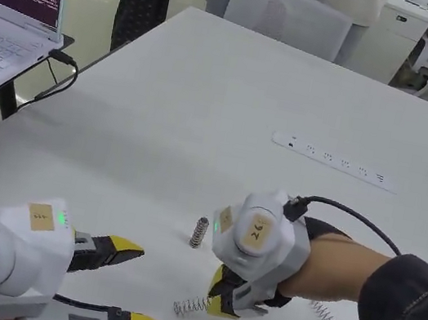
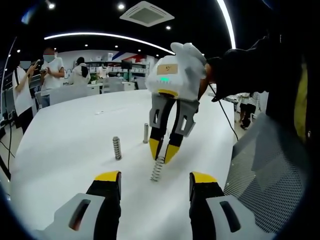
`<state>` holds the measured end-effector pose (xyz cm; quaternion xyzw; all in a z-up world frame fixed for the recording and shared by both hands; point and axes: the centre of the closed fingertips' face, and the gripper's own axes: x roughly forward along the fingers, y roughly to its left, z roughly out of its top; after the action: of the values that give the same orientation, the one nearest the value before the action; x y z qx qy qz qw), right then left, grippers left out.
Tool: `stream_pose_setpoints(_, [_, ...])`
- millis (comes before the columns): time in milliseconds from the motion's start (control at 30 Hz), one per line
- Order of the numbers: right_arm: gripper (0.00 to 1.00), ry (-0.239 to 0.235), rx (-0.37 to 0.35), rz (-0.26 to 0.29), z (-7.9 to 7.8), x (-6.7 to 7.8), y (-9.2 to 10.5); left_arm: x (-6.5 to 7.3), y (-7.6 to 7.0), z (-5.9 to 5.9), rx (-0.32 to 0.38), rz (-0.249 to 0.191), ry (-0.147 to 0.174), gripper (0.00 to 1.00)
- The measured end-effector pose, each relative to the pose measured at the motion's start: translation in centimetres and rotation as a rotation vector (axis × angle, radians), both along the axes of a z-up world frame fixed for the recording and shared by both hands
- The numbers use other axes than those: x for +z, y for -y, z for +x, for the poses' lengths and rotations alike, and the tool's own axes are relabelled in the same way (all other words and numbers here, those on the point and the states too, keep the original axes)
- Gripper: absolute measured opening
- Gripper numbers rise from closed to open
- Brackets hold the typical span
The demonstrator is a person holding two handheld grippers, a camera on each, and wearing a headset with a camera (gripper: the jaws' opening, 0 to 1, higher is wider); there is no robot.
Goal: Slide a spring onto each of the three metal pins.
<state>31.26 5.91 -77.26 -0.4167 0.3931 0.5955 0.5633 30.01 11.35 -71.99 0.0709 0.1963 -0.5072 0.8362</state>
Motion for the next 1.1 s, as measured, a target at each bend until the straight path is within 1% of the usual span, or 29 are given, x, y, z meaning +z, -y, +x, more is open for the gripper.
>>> stream_pose_setpoints(167, [0.09, 0.006, 0.004, 0.027, -0.2, 1.2, -1.2, -0.1, 0.2, 0.0, -0.01, 0.004, 0.001, 0.49])
stream_pose_setpoints(333, [0.08, 0.022, 0.024, 0.034, -0.6, 2.2, -1.9, -0.1, 0.3, 0.0, -0.014, 0.003, 0.005, 0.48])
stream_pose_setpoints(433, [0.08, 0.032, 0.027, 0.036, -0.4, 2.5, -2.1, 0.0, 0.4, 0.0, -0.017, 0.001, 0.006, 0.48])
stream_pose_setpoints(567, [0.08, 0.026, 0.01, 0.033, -0.4, 2.6, -1.8, 0.1, 0.5, 0.0, -0.019, -0.001, 0.01, 0.47])
stream_pose_setpoints(667, [0.08, 0.016, -0.01, 0.033, -0.5, 3.0, -1.4, 0.2, 0.4, 0.0, -0.017, -0.004, 0.011, 0.47])
stream_pose_setpoints(733, [0.08, -0.01, -0.037, 0.036, -0.7, 3.4, -1.1, 0.3, 0.4, 0.0, -0.016, -0.007, 0.014, 0.47])
stream_pose_setpoints(867, [0.07, -0.027, -0.062, 0.032, -0.9, 4.4, -0.3, 0.4, 0.5, 0.1, -0.014, -0.015, 0.02, 0.47])
stream_pose_setpoints(967, [0.07, -0.024, -0.077, 0.025, -0.8, 5.2, 0.5, 0.5, 0.4, 0.1, -0.011, -0.018, 0.023, 0.47])
stream_pose_setpoints(1100, [0.07, -0.013, -0.106, 0.036, -0.5, 6.7, 1.5, 0.5, 0.5, 0.2, -0.012, -0.018, 0.026, 0.48])
